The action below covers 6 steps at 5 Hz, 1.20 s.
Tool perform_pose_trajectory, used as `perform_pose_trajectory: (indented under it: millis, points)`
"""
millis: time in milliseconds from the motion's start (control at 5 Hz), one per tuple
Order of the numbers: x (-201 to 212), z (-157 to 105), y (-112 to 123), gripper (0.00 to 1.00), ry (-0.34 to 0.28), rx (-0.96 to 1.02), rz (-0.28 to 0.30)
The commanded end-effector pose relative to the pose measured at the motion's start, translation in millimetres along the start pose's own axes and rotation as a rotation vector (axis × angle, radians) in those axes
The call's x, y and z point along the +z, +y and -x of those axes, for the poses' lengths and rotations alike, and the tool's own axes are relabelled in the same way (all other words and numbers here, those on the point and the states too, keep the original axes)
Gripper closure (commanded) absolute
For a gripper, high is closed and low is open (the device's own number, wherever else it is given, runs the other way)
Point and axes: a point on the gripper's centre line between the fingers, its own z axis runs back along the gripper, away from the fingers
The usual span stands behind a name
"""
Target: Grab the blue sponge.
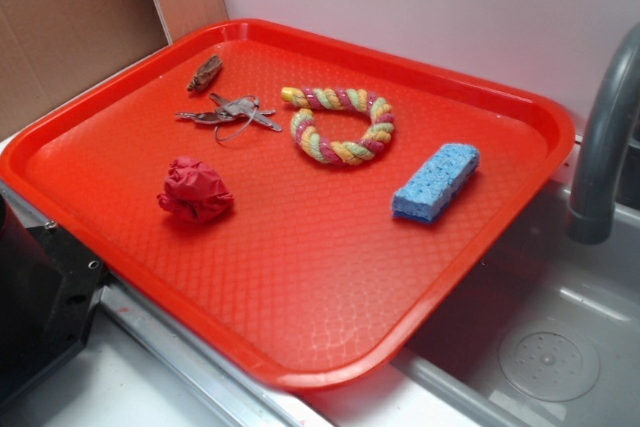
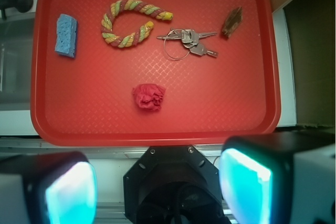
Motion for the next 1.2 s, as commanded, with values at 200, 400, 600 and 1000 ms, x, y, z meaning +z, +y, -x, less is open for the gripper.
perform_pose_trajectory:
  millis: [200,400,600,1000]
  points:
    - [-11,-13,-4,0.00,-0.014,0.075,0.025]
    - [-21,-28,-6,0.00,-0.022,0.154,0.058]
    - [-40,-54,-22,0.00,-0.041,0.240,0.054]
    - [-87,-94,-68,0.00,-0.084,0.281,0.023]
